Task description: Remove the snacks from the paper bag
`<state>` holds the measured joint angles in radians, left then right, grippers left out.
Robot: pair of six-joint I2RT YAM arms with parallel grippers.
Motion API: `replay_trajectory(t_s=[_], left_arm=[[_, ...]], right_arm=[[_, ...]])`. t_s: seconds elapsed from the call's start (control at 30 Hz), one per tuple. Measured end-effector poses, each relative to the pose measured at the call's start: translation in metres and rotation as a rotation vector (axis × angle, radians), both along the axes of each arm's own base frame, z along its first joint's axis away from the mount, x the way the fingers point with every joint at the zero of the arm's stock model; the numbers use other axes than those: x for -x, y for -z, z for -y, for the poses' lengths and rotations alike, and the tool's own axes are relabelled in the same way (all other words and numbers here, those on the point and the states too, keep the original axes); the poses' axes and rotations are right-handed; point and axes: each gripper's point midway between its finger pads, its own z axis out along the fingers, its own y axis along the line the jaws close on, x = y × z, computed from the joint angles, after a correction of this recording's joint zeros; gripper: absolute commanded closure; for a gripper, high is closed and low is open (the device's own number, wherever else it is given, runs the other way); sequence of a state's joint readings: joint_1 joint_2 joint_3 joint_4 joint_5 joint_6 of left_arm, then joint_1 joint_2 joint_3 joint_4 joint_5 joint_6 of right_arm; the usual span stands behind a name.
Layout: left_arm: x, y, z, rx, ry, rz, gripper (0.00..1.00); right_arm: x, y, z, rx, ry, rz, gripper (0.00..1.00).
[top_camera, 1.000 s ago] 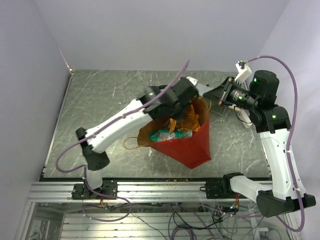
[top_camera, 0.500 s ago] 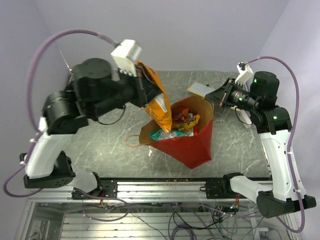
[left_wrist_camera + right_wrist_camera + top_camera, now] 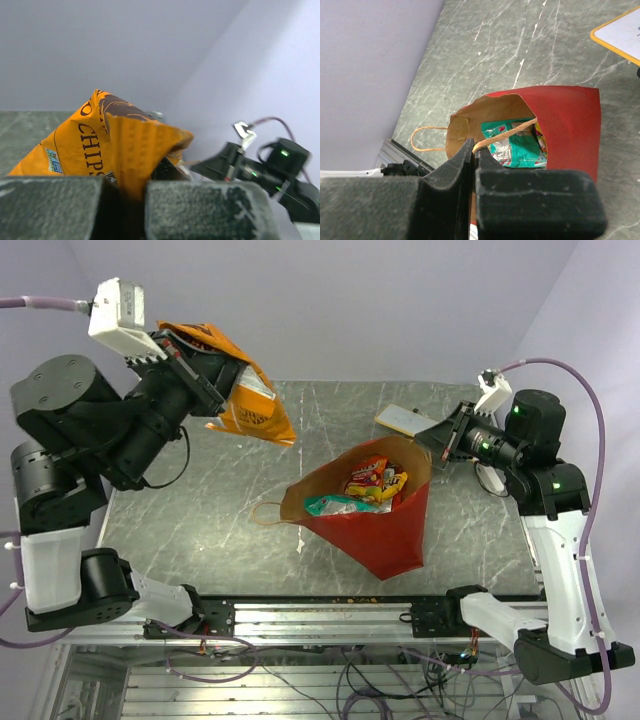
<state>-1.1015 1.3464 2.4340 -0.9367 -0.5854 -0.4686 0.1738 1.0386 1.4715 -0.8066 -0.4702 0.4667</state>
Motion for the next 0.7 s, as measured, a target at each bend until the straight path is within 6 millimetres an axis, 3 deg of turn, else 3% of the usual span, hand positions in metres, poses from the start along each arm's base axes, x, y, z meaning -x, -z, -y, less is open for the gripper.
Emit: replay_trajectory(t_s=[0.1, 0.27, 0.43, 0.6, 0.7], left_arm=[[-0.017, 0.012, -0.006, -0.039, -0.119, -0.032, 0.93], [-0.056, 0.050, -0.006, -0.152, -0.272, -0.115, 0.93], [-0.132, 0.121, -0.028, -0.243, -0.409, -0.313, 0.93], [-0.176, 0.193, -0.053, -0.277, -0.436, -0.549, 0.93], [-0.193, 0.232, -0.072, -0.272, -0.448, -0.694, 0.93]], right_arm=[[0.004, 0.002, -0.002, -0.004, -0.012, -0.002, 1.00], [0.011, 0.003, -0.005, -0.007, -0.031, -0.001, 1.00], [0.016, 0.003, -0.010, -0.005, -0.054, 0.003, 1.00], [0.020, 0.004, -0.018, 0.010, -0.087, 0.012, 1.00], [0.022, 0.006, -0.022, 0.022, -0.102, 0.015, 1.00]])
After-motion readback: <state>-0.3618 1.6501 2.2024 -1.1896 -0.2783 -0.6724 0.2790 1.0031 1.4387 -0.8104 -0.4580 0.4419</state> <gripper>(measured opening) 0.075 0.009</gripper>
